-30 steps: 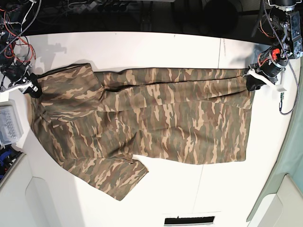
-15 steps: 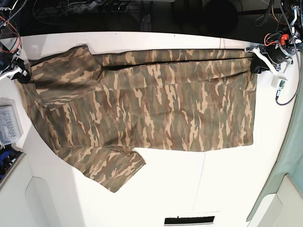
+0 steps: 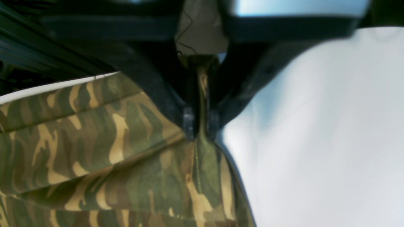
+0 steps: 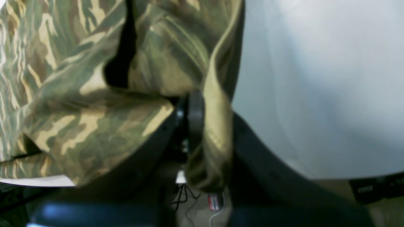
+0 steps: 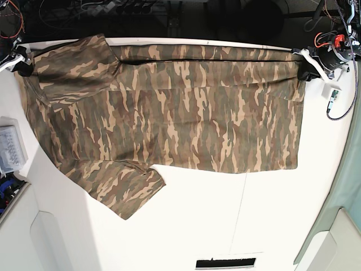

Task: Layout the t-shirt on the table in an organized manner, then fold the t-shirt properly
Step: 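Lay the folded edge down and open both grippers, then grasp the opposite shirt edge with both grippers and fold it over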

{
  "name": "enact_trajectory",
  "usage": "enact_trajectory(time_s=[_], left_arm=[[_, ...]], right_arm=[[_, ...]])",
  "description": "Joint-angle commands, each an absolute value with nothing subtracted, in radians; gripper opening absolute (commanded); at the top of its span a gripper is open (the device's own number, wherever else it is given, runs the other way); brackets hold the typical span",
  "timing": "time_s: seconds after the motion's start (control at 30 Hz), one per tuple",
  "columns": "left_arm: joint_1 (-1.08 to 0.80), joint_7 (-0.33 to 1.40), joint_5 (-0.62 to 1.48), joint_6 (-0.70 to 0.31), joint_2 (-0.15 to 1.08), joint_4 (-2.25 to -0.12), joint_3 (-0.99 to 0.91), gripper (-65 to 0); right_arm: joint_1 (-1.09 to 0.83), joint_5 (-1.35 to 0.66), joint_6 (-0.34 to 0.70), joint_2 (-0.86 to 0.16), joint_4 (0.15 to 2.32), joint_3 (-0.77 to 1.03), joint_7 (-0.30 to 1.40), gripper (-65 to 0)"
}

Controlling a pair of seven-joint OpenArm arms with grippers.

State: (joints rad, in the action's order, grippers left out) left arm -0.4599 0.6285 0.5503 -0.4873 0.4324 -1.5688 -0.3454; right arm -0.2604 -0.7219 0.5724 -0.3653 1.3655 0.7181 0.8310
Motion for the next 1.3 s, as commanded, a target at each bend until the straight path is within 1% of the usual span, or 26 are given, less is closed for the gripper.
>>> enact_trajectory(time_s=[0.0,0.03,0.07,0.1,0.13,0.17,0.23,0.37,0.5,0.7,0.77,0.9,1.0,1.13,1.2,1.27], left_arm=[[-0.463,0.618,0.557,-0.491,0.449,-1.584,-0.352,-50.3],[-0.463,0.618,0.557,-0.491,0.449,-1.584,-0.352,-45.0],[-0.463,0.618,0.557,-0.491,0.45,-1.585,-0.353,-40.6],[-0.463,0.619,0.557,-0.491,0.45,-1.591,-0.355,-37.9],[-0.463,0.62,0.557,-0.491,0.45,-1.603,-0.356,-37.2],[-0.464,0.633,0.557,-0.491,0.449,-1.622,-0.358,-37.2],[-0.467,0.667,0.557,-0.491,0.45,-1.678,-0.365,-37.3],[-0.488,0.67,0.558,-0.49,0.464,-1.787,-0.373,-37.3],[-0.482,0.627,0.565,-0.49,0.487,-1.806,-0.373,-37.2],[-0.48,0.622,0.566,-0.49,0.491,-1.805,-0.373,-37.2],[-0.48,0.621,0.566,-0.49,0.506,-1.805,-0.366,-36.4],[-0.479,0.614,0.565,-0.485,0.552,-1.804,-0.335,-33.8],[-0.467,0.582,0.564,-0.443,0.569,-1.797,-0.324,-33.3],[-0.369,0.583,0.564,-0.437,0.568,-1.72,-0.314,-33.3],[-0.304,0.577,0.564,-0.437,0.567,-1.652,-0.292,-33.3],[-0.222,0.559,0.561,-0.437,0.567,-1.559,-0.262,-33.3]], right_arm=[[-0.258,-0.746,0.576,-0.387,1.384,0.729,0.802,-65.0],[-0.258,-0.745,0.576,-0.387,1.384,0.729,0.795,-60.6],[-0.258,-0.744,0.576,-0.388,1.384,0.729,0.783,-51.5],[-0.256,-0.744,0.576,-0.389,1.384,0.73,0.772,-43.4],[-0.255,-0.744,0.576,-0.389,1.385,0.736,0.761,-37.6],[-0.254,-0.745,0.575,-0.393,1.388,0.744,0.751,-34.3],[-0.252,-0.745,0.574,-0.404,1.397,0.774,0.728,-33.5],[-0.233,-0.745,0.571,-0.431,1.412,0.852,0.663,-33.6],[-0.124,-0.715,0.549,-0.437,1.407,0.861,0.646,-33.6],[0.083,-0.609,0.545,-0.438,1.349,0.794,0.616,-33.6],[0.152,-0.561,0.535,-0.439,1.3,0.751,0.595,-33.6],[0.262,-0.443,0.457,-0.458,1.126,0.642,0.512,-33.5],[0.331,-0.403,0.453,-0.472,0.968,0.573,0.458,-33.5],[0.391,-0.377,0.464,-0.472,0.789,0.487,0.39,-33.5],[0.392,-0.364,0.464,-0.472,0.731,0.444,0.343,-33.5],[0.39,-0.362,0.464,-0.471,0.692,0.413,0.333,-33.5]])
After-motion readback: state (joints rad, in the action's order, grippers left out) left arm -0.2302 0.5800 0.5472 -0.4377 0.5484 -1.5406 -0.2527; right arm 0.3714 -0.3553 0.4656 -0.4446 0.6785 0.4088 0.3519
